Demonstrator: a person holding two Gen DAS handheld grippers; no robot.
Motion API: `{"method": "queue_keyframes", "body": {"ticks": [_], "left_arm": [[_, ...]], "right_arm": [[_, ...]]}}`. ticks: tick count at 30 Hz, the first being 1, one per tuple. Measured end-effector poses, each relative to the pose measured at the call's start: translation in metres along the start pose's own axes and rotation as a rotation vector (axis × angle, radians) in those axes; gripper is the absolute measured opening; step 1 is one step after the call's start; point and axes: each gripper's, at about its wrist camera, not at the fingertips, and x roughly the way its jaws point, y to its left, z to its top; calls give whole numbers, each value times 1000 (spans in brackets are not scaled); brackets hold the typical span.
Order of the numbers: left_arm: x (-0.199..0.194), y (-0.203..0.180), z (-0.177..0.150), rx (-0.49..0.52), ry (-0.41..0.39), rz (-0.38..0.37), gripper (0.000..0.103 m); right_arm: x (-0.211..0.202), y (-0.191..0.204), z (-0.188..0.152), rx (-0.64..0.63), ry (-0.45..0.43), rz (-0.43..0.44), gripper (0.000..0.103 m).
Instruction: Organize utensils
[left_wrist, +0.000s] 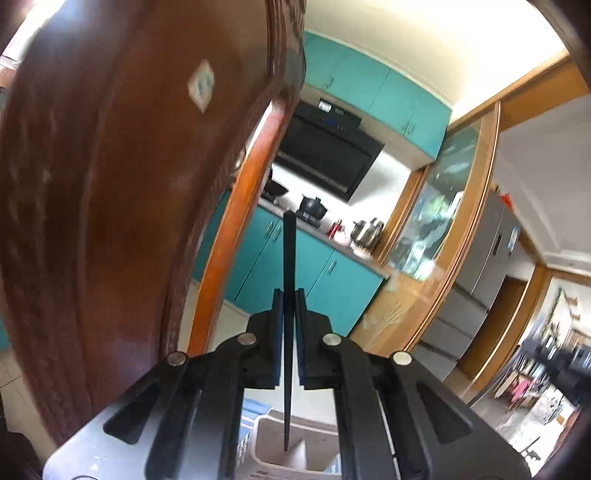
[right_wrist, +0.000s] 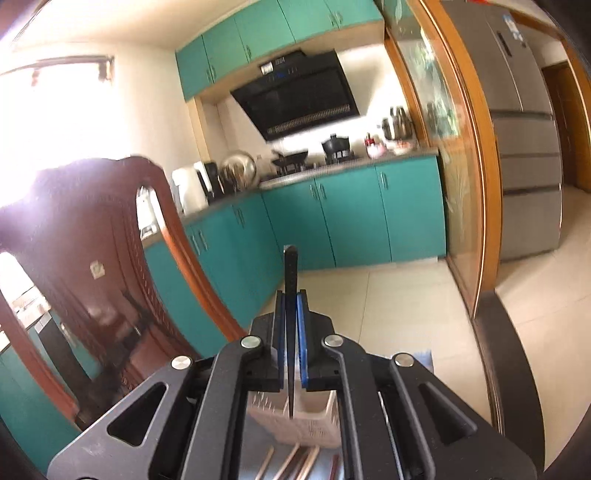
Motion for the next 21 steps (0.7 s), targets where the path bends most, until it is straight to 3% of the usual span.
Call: {"method": "queue_keyframes", "body": {"ticks": [6,12,16,19,21], "left_arm": [[29,-1,-29,61,108,45,7],[33,1,-42,110,157,50,7],[32,2,-50,149,189,55,7],[30,-1,-47,158,205,30,7],[21,0,-48,168,203,9,11]], "right_arm": [[43,0,-39,-48,50,-88,7],[69,-12,-74,-24,142,-101,7],[68,-17,-84,-9,165,-127,8],[53,-20,-85,19,157,-120,19],[33,-20,-87,10,124,-133,21]]}}
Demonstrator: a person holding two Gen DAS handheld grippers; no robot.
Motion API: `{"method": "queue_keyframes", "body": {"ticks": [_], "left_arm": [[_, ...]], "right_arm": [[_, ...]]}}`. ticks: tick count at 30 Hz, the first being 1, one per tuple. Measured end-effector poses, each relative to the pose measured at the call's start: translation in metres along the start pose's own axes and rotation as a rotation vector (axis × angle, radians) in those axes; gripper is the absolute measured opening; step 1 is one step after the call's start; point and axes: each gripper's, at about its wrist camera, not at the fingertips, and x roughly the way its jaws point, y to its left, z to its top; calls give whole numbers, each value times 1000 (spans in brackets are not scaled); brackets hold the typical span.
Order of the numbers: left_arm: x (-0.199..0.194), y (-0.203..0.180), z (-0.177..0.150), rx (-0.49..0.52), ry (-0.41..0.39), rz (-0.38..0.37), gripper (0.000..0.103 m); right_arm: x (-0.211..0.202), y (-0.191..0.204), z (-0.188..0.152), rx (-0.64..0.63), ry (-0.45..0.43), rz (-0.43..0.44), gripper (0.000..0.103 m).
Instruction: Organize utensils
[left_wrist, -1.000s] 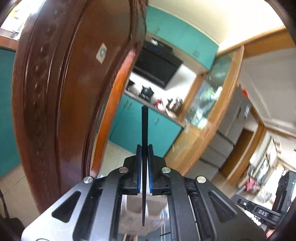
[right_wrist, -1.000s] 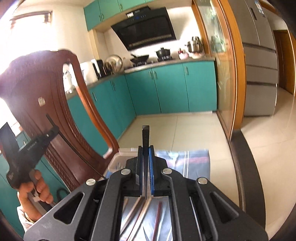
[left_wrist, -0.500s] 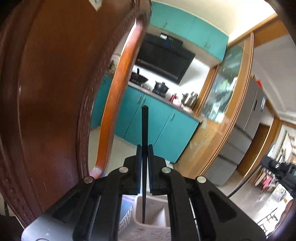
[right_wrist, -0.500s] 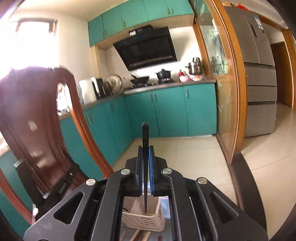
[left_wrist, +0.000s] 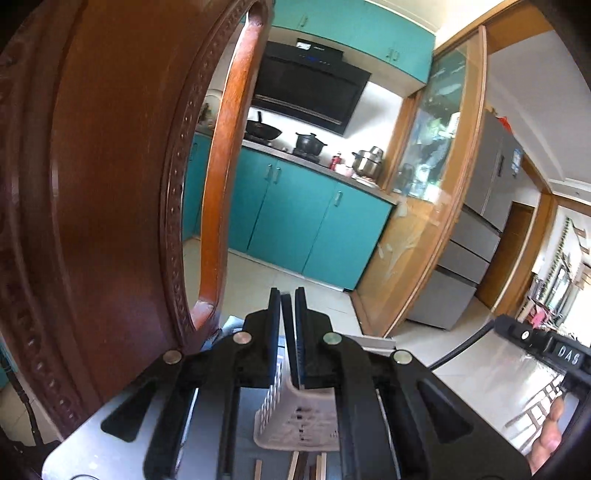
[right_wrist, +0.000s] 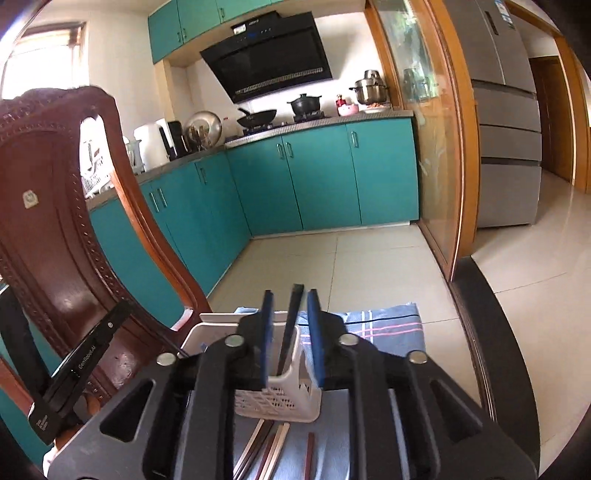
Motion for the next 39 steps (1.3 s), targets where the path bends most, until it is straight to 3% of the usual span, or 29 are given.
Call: {"method": "queue_keyframes", "body": {"ticks": [4,7,12,15,19,22,27,29,30,39], "left_arm": [[-18,6,-25,16,23,-14,21],[-18,7,-55,35,112,10,21],[20,8,-99,74,402,105,21],[37,14,-111,91,488,173,21],[43,19,-116,108,518,205,23],[49,19,-118,119,536,215,31],[51,22,-120,128,549,218,40],[53,20,-127,138,556,218,42],[54,19,-128,141,559,216,43],[55,17,-133,160,581,214,51]], "right_arm": [[-37,-12,-25,-2,-62,-39,34],[-40,-26,-59,11,-6,-85,34],[12,-30,-127,-2,308,-100,34],[42,-21,-156,-20,454,-94,34],[76,-4,-174,-71,562,-110,33],[90,7,-185,-98,609,-128,33],[96,14,-190,-143,613,-169,33],[97,9,-190,-124,614,-169,23],[95,6,-191,-111,619,-175,9],[75,-19,-192,47,625,-183,6]]}}
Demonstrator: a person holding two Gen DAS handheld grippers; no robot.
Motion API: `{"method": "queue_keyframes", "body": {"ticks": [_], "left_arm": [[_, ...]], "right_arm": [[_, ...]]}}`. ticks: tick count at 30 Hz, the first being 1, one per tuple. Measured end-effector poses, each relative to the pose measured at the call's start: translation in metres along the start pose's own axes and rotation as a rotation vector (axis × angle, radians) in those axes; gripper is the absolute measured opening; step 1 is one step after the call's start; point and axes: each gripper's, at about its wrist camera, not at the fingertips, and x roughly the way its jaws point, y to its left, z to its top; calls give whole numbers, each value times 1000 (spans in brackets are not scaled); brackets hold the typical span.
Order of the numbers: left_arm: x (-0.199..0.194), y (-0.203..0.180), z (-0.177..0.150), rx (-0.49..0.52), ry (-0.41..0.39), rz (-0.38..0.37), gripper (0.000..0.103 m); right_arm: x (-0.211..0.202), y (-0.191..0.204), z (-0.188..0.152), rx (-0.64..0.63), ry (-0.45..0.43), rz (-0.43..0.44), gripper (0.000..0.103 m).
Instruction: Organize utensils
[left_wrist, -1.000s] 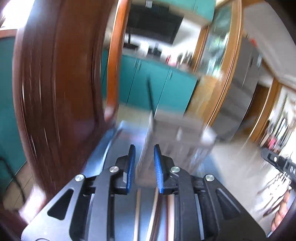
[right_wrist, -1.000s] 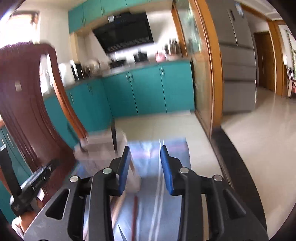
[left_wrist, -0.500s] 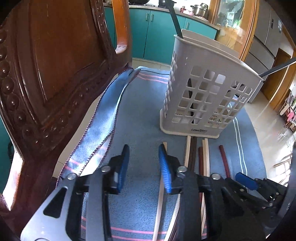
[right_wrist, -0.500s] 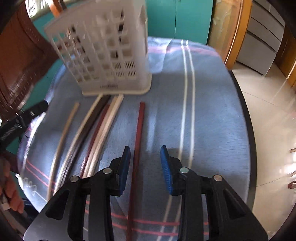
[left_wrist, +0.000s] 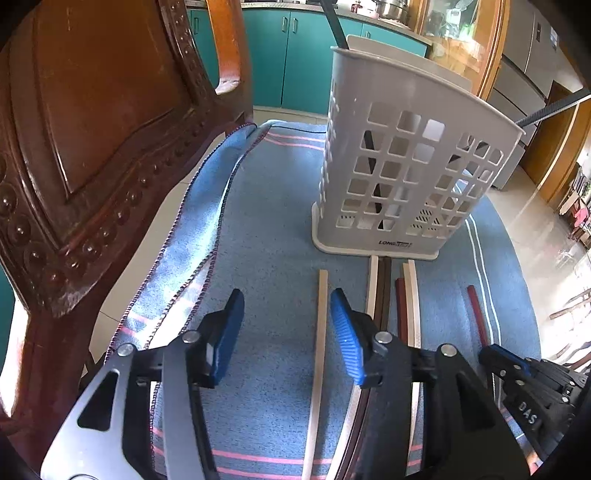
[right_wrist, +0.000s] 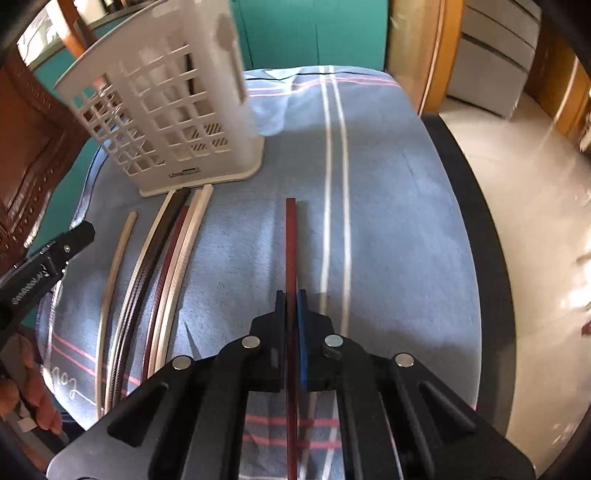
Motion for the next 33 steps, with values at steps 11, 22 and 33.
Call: {"method": "queue_keyframes", "body": {"ticks": [11,22,33], "left_arm": [[3,-5,-1,24,21,-4,57],[6,-6,-1,31,37,-12,62],[9,-9,-2,35,44,-9,66]], "right_arm": [[2,-2,-4,28,-1,26,7],[-1,7,-10,-9,-10,11,18],[-3,8,-11,-22,-16,13,22]]}}
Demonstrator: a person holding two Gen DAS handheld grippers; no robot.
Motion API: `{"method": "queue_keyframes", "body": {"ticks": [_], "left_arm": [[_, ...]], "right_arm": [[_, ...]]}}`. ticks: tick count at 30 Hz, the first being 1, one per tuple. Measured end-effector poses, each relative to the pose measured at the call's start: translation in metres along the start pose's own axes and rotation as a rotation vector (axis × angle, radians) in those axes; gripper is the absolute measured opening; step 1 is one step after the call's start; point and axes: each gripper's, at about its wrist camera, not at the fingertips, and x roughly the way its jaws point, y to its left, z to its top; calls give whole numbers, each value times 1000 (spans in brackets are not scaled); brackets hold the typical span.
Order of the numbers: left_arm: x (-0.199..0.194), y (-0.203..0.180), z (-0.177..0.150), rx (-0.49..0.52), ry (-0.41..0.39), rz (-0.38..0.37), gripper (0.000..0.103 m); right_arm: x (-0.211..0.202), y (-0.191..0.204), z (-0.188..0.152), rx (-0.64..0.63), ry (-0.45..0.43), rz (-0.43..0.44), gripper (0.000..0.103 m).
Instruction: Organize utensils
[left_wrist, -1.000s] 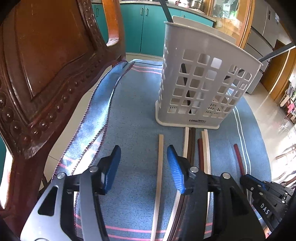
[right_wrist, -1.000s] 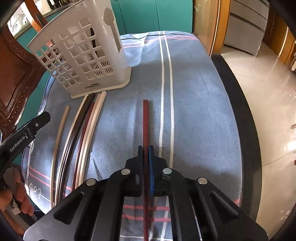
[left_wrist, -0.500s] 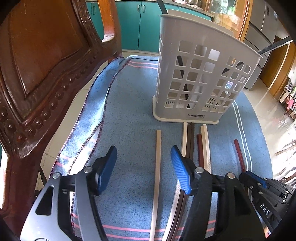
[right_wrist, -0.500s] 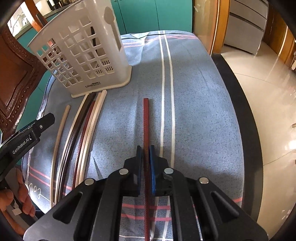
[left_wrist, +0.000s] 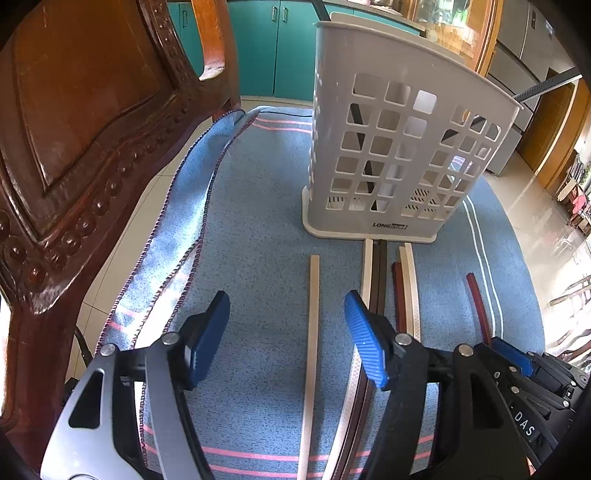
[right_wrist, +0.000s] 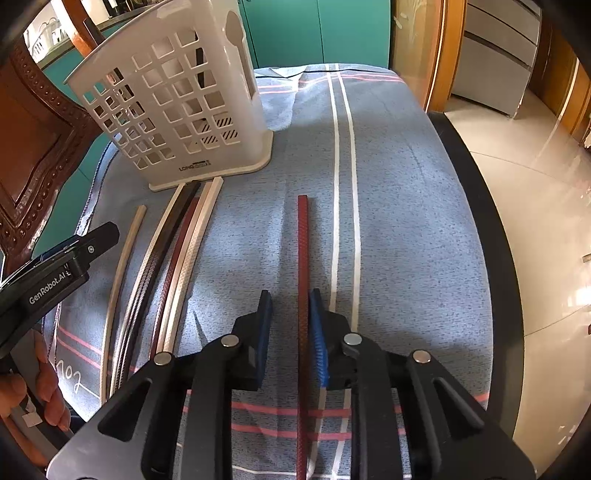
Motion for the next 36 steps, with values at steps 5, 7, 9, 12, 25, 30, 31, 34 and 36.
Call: {"method": "queue_keyframes", "body": {"ticks": [5,7,9,12,25,30,31,34,36], "left_arm": [[1,0,-1,4,4,2,66],[1,0,-1,4,4,2,67],[1,0,-1,4,5,2,68],[2,0,-1,5,7,3,68],[6,-1,-1,15,22,1,70],[6,-1,-1,16,25,1,70],[6,-1,-2,17,26,0,70],[7,-1,-2,19,28,-3,70],[8,-1,-2,20,32,-1,70]], "right_arm": [[-1,1,0,-3,-2,2,26],[-1,1,-1,-5,-4,2,27],[-1,2,0,-6,-5,1,28],[-1,2,0,-6,-6,1,28],[-2,3,0,-6,-7,2,29],[-3,3,-1,-3,-18,-13,23],[-3,2,-1,-1,-22,-23,16],[-3,-8,0,43,-25,-8,7],[-3,-15,1,85,-22,12,7]]}}
